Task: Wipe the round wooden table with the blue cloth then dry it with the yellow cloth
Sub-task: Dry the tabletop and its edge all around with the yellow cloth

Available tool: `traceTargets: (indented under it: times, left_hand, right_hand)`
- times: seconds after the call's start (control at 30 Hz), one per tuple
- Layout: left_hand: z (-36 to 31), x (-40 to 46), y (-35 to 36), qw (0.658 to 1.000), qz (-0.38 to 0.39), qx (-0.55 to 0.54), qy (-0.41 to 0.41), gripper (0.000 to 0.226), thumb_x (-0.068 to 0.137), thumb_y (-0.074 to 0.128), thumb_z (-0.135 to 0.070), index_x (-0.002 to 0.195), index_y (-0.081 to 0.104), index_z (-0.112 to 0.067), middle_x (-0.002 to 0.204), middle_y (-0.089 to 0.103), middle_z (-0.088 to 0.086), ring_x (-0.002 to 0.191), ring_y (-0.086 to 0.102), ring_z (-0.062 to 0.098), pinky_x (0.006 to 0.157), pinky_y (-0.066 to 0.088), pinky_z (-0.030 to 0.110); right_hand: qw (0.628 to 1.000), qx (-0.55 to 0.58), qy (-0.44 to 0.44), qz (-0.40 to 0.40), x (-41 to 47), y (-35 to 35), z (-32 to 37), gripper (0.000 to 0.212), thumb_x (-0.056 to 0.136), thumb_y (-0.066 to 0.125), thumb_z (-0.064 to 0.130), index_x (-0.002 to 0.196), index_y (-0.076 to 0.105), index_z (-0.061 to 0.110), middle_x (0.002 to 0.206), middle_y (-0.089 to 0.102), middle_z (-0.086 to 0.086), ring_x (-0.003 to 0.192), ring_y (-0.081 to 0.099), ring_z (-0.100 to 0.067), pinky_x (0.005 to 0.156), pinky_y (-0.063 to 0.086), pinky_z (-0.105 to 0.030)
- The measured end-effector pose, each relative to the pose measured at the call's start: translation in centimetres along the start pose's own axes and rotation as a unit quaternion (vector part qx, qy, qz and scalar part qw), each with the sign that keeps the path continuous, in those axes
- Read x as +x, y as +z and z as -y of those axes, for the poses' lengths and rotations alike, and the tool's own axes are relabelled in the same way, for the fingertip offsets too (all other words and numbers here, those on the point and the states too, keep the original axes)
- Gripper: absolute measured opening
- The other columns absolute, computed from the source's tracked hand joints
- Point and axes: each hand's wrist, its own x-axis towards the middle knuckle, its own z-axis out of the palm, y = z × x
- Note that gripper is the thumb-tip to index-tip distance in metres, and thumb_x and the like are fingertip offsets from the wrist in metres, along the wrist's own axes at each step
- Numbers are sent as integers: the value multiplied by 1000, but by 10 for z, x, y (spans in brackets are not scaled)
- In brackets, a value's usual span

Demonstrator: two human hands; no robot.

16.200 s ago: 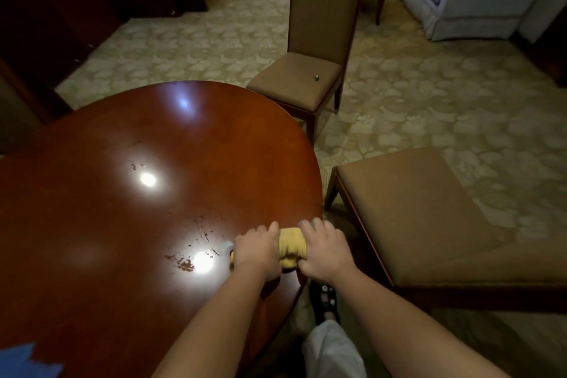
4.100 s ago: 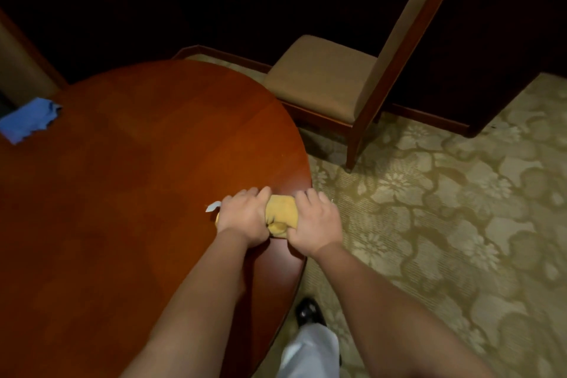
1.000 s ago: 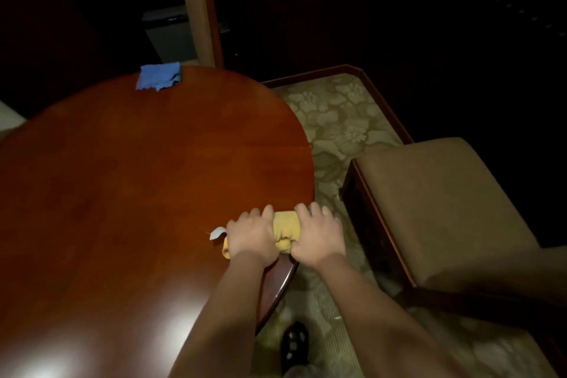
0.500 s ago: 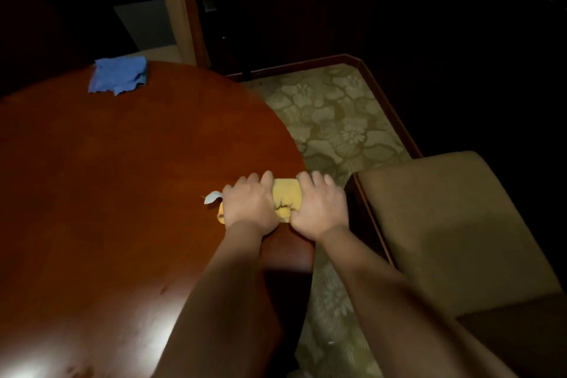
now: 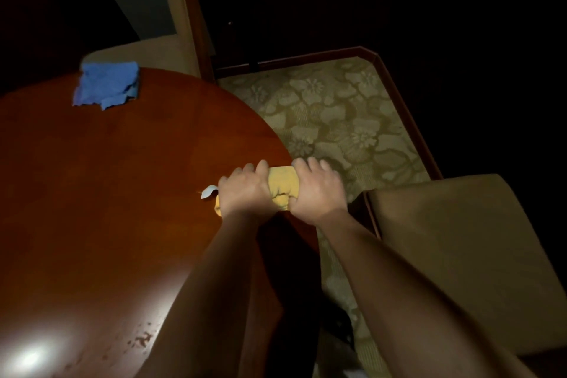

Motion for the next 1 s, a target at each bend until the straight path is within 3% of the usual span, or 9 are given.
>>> traceTargets:
  times: [0.13, 0.27, 0.4, 0.47, 0.6, 0.83, 0.9, 1.0]
  left_hand:
    - [5, 29, -12, 999, 8, -7, -47, 57, 76, 60, -54, 118, 41, -21, 111, 54, 3, 104, 52, 25, 85, 40, 41]
    - [14, 57, -19, 996, 2, -4, -86, 51, 76, 63, -42, 117, 41, -21, 110, 55, 2, 102, 54, 25, 83, 42, 41]
    - [27, 81, -27, 997, 9, 13, -78, 44, 75, 61, -42, 109, 41, -23, 103, 56, 2, 94, 56, 24, 77, 45, 39]
    - [28, 82, -29, 997, 15, 23, -72, 41, 76, 60, -39, 109, 41, -22, 101, 54, 2, 94, 55, 24, 74, 43, 37]
    - [22, 66, -29, 996, 14, 42, -71, 43, 74, 61, -33, 111, 40, -24, 102, 53, 1, 97, 54, 23, 76, 44, 38]
    - [14, -6, -23, 998, 43, 13, -47, 44, 76, 60, -30, 114, 38, -24, 112, 49, 2, 104, 48, 23, 85, 42, 40]
    - [17, -16, -27, 997, 66, 24, -30, 58, 76, 61, -36, 126, 34, -22, 121, 45, 3, 112, 44, 24, 91, 38, 39]
    - [19, -25, -28, 995, 96, -18, -23, 77, 81, 53, -55, 142, 23, -20, 131, 36, 3, 121, 36, 25, 98, 32, 41]
  right_hand:
    - [999, -1, -42, -1, 44, -2, -4, 56, 72, 65, 37, 123, 48, 18, 115, 52, -4, 107, 50, -25, 82, 44, -38]
    - [995, 22, -89, -24, 88, 4, -4, 54, 46, 77, 33, 95, 61, 14, 86, 59, -7, 75, 59, -29, 59, 46, -35]
    - [994, 37, -93, -31, 114, 8, -4, 55, 45, 77, 32, 95, 63, 13, 83, 59, -8, 72, 57, -28, 56, 43, -32]
    - [995, 26, -98, -23, 114, 6, -4, 57, 54, 76, 35, 104, 60, 13, 92, 59, -8, 81, 56, -27, 62, 45, -33]
    - [991, 9, -130, 41, 103, -5, -11, 61, 79, 62, 40, 132, 39, 19, 125, 46, -5, 113, 45, -24, 90, 42, -37]
    - [979, -18, -191, 75, 40, -20, -13, 66, 80, 57, 53, 135, 35, 23, 129, 41, -1, 120, 37, -23, 97, 32, -39]
    - [972, -41, -216, 81, 33, -25, -16, 70, 82, 45, 62, 141, 31, 26, 135, 40, -1, 124, 36, -23, 99, 29, -40]
    - [970, -49, -231, 51, 22, -30, -24, 81, 80, 12, 71, 146, 30, 28, 142, 42, 2, 131, 37, -19, 105, 23, -38]
